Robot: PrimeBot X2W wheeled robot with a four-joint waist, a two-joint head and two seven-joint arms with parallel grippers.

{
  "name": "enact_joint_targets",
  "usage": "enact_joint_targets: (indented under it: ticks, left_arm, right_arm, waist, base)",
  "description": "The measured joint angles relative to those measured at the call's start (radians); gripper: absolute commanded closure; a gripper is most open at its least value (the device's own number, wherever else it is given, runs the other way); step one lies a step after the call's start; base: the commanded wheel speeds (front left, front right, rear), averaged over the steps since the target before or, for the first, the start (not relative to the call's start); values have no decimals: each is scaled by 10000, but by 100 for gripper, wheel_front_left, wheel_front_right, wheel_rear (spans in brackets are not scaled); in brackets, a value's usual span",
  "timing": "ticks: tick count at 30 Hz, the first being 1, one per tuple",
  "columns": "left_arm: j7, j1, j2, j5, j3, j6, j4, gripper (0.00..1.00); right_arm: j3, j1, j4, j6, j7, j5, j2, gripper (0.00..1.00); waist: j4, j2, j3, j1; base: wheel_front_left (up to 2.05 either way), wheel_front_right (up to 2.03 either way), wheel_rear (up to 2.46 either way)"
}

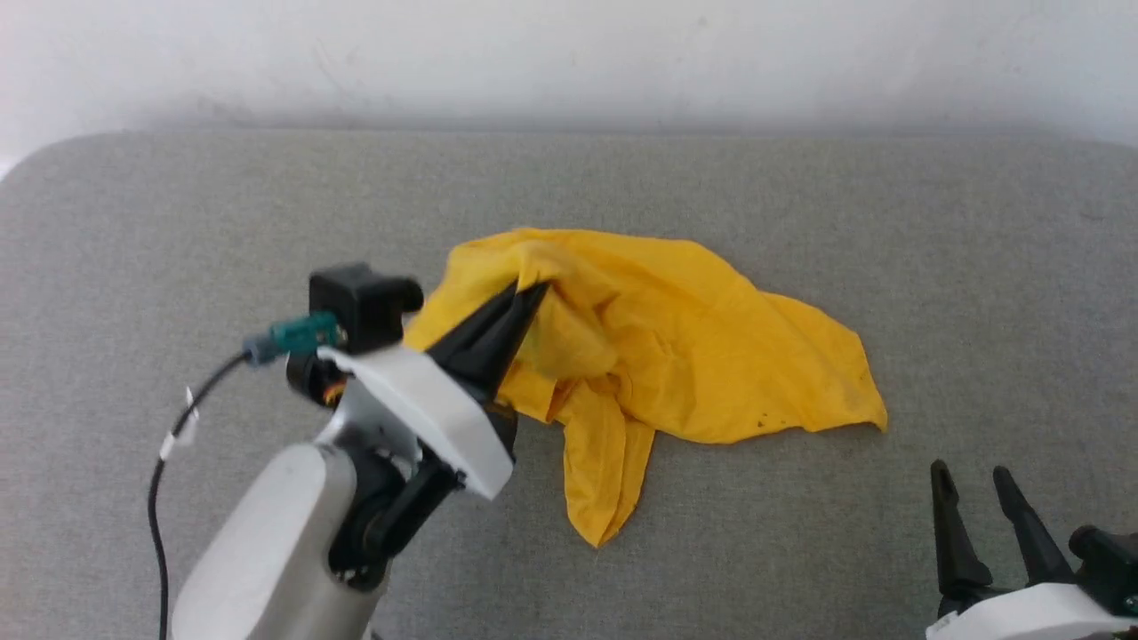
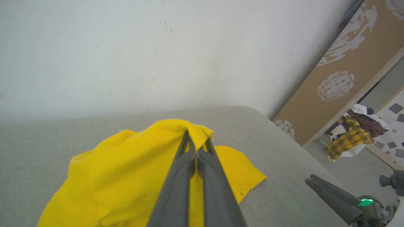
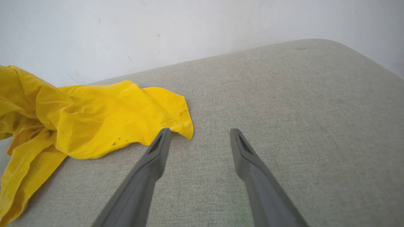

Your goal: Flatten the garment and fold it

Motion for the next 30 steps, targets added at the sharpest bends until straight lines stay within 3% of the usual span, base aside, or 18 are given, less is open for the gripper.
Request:
enact_joint_targets:
  ticks: [4, 9, 13, 16, 20, 30]
  left_arm:
    - [863, -981, -341, -790, 399, 341, -1145, 100]
    - [1906, -2586, -347, -1026, 905, 982, -1787, 100]
    - [2583, -3680, -199, -1081, 1097, 1227, -1726, 100]
    - [2792, -4049, -4, -1114, 1423, 1436, -1037, 100]
    - [2719, -4130, 629, -803, 1628, 1402, 366, 100]
    - [637, -4361, 1691, 240, 2096, 834, 3789, 100]
  right_arm:
    - [115, 27, 226, 0, -150, 153, 0, 0]
    - [278, 12, 529, 0, -360, 353, 2, 0]
    - [343, -27, 773, 0, -525, 430, -2, 0]
    - [391, -138, 892, 0, -616, 447, 2, 0]
    - [414, -377, 949, 0, -677, 412, 0, 0]
    - [523, -1119, 489, 0, -489, -23, 0, 0]
  waist:
    - [75, 0, -407, 0]
    - [23, 0, -709, -2]
    - [-147, 0, -679, -1]
    - [-246, 0, -537, 0]
    - [-378, 0, -221, 0]
    - [-750, 0, 1061, 2]
  base:
    - [0, 0, 0]
    - [0, 0, 0]
    - [0, 0, 0]
    - [0, 0, 0]
    - [0, 0, 0]
    - [0, 0, 0]
